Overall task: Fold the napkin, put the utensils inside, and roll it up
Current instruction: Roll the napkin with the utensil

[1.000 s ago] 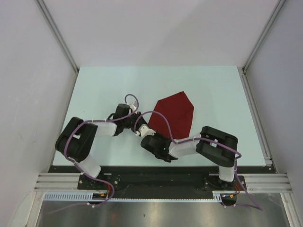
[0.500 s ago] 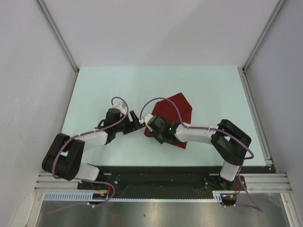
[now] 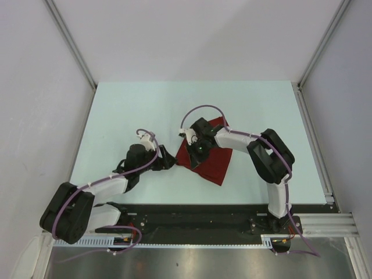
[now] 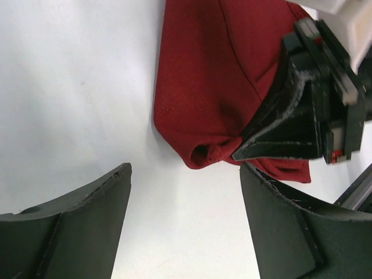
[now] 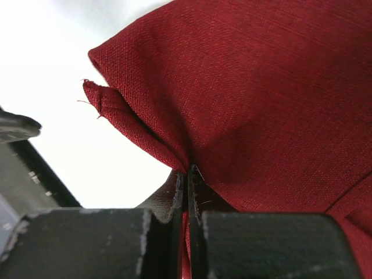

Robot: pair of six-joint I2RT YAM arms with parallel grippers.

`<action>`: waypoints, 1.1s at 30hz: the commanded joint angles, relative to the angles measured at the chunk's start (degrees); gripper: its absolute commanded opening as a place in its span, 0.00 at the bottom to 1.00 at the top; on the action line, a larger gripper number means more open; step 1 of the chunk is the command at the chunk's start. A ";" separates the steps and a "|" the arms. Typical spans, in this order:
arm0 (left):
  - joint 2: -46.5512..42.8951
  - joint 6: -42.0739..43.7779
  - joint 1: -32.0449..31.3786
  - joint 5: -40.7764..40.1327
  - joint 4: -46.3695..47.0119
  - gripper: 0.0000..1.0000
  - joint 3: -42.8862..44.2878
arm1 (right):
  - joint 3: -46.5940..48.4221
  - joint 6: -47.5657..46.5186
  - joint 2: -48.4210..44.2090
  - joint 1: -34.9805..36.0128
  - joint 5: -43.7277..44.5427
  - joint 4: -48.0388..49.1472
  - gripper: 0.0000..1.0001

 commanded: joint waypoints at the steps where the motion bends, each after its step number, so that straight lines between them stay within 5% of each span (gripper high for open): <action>1: -2.41 3.72 -0.84 1.90 3.47 0.79 -0.23 | 2.30 -0.48 3.29 -2.90 -8.09 -3.48 0.00; 15: 5.57 -0.32 -3.66 15.79 2.24 0.76 3.73 | 4.23 -0.57 9.44 -7.83 -12.58 -5.94 0.00; 25: 19.36 -9.54 -3.66 23.61 22.69 0.78 6.28 | 4.32 -0.13 10.50 -7.83 -12.67 -5.59 0.00; 33: 24.39 -11.22 -3.66 22.66 26.94 0.77 9.00 | 4.15 0.40 10.85 -7.91 -12.75 -5.41 0.00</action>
